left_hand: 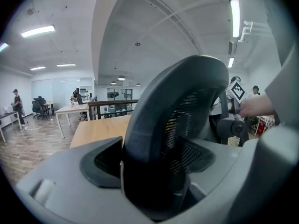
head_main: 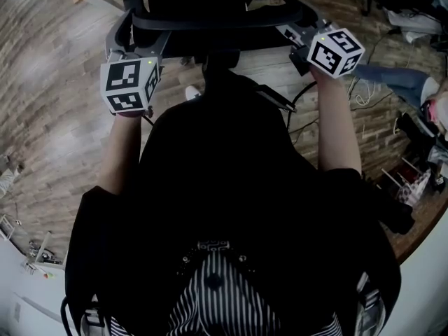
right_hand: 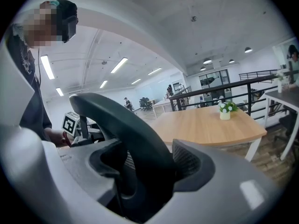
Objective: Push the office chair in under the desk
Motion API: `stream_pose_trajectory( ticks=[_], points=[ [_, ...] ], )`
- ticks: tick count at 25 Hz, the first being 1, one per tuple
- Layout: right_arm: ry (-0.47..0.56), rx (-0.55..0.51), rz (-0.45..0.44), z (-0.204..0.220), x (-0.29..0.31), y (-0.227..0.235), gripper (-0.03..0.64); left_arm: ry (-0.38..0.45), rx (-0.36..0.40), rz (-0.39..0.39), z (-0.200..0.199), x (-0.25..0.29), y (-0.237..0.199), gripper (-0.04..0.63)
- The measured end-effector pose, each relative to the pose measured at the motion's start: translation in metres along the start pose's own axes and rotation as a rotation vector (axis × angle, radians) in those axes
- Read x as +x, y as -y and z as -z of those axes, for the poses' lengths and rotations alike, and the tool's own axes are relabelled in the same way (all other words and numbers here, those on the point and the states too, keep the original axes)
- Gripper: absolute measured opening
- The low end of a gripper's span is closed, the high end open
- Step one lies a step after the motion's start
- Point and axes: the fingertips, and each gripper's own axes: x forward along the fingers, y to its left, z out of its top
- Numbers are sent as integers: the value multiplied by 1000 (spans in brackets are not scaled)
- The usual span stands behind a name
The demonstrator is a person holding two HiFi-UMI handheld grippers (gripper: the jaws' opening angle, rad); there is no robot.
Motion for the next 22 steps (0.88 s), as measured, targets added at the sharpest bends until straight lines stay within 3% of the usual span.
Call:
stream_pose_trajectory(
  ticks=[10,22],
  points=[
    [11,-19,-30,-27,23,42,302,7,2,-30,-21,42,-11,368],
    [-21,-42,-91,-70,80,88,302,-18,-15,-63,-50,100,-57,368]
  ],
)
